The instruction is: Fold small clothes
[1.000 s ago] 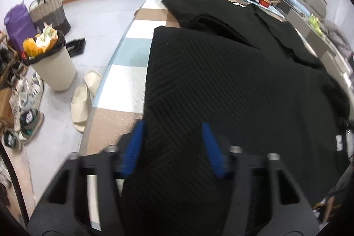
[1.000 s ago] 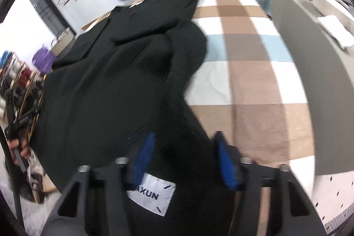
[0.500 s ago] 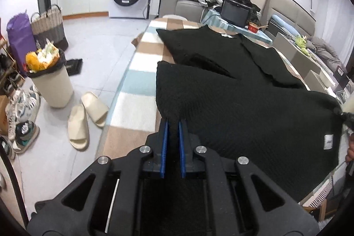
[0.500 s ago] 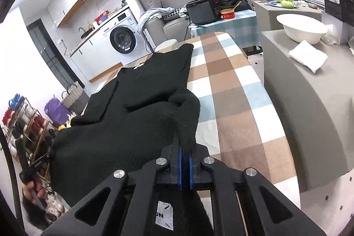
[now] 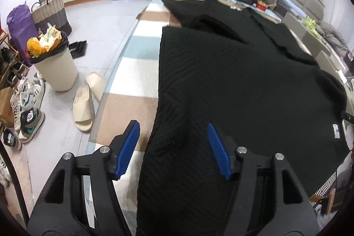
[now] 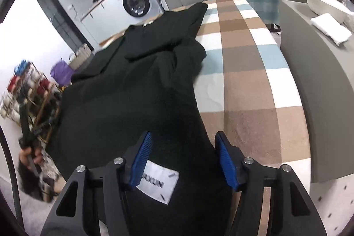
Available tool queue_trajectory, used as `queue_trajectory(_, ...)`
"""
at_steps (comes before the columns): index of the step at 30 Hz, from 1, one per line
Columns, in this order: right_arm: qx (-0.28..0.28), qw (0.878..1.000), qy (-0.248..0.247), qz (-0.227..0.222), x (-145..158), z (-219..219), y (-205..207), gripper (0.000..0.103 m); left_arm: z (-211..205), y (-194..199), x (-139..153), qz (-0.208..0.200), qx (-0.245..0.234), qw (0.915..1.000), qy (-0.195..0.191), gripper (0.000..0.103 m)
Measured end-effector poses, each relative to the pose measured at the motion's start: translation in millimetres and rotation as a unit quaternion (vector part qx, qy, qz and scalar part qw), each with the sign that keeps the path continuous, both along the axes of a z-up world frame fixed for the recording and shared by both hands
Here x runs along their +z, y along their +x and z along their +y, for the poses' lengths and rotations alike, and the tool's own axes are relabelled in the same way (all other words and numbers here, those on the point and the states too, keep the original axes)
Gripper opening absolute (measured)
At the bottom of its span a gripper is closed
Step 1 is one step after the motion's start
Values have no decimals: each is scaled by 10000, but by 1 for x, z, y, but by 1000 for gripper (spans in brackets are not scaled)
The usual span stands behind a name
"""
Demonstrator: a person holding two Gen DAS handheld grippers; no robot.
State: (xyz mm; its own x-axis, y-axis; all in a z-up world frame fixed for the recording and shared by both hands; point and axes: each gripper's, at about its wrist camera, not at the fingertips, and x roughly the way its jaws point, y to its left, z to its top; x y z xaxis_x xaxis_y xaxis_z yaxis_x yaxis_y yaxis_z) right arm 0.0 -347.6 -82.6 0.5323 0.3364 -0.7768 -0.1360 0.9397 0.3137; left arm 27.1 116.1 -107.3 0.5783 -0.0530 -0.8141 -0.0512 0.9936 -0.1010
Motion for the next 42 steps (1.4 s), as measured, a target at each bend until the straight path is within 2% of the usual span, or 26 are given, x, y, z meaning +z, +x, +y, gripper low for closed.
queue_trajectory(2,110,9998,-137,13,-3,5,-1,61,-4,3,-4,43,-45,9999,87,59)
queue_trajectory(4,245,9991,-322,-86,-5,11,-1,60,-8,4,-7,12,-119,9999,124,39)
queue_trajectory(5,333,9983,-472,-125,-7,16,-3,46,-10,4,-6,-30,-186,9996,223,16)
queue_trajectory(6,392,9974,-589,-164,-8,19,-3,32,-10,5,-5,-24,-273,9995,149,4)
queue_trajectory(7,461,9961,-728,-194,-9,23,-2,9,-10,4,-2,-97,-309,9995,18,4)
queue_trajectory(8,447,9959,-761,-212,-9,23,-2,5,-9,2,3,-227,-277,9994,26,4)
queue_trajectory(12,361,9968,-324,-641,14,12,-11,4,-3,-6,29,-653,-234,9972,-271,3)
queue_trajectory(15,73,9921,209,-1236,48,-2,-15,4,1,-8,52,-999,-233,9935,-495,3)
queue_trajectory(17,-35,9880,346,-1504,64,-4,-14,4,3,-5,64,-1161,-254,9909,-627,3)
queue_trajectory(21,-361,9795,348,-1951,89,-1,0,4,13,7,84,-1436,-153,9875,-630,3)
queue_trajectory(25,-803,9734,397,-2109,99,-4,38,4,25,37,95,-1634,56,9845,-626,3)
queue_trajectory(29,-1426,9702,605,-1863,89,-15,93,4,33,85,91,-1609,223,9847,-622,3)
queue_trajectory(32,-1620,9735,687,-1461,68,-15,138,5,33,124,75,-1452,350,9874,-512,4)
queue_trajectory(34,-1643,9776,590,-1176,54,-12,161,15,30,146,55,-1154,450,9916,-369,7)
queue_trajectory(35,-1601,9818,446,-921,45,-11,174,31,31,153,48,-1004,505,9931,-339,15)
queue_trajectory(36,-1575,9843,357,-714,37,-12,180,40,32,157,41,-901,534,9938,-358,28)
queue_trajectory(37,-1552,9853,361,-617,30,-15,179,46,34,159,35,-845,572,9940,-397,36)
queue_trajectory(38,-1550,9856,364,-573,26,-19,177,49,35,159,29,-848,605,9936,-439,53)
queue_trajectory(39,-1515,9866,326,-514,22,-21,175,53,37,159,25,-857,653,9930,-474,64)
queue_trajectory(40,-1436,9883,302,-409,16,-22,171,61,38,161,19,-854,689,9925,-543,66)
queue_trajectory(42,-1242,9912,425,-166,2,-23,175,62,38,171,9,-677,655,9934,-661,66)
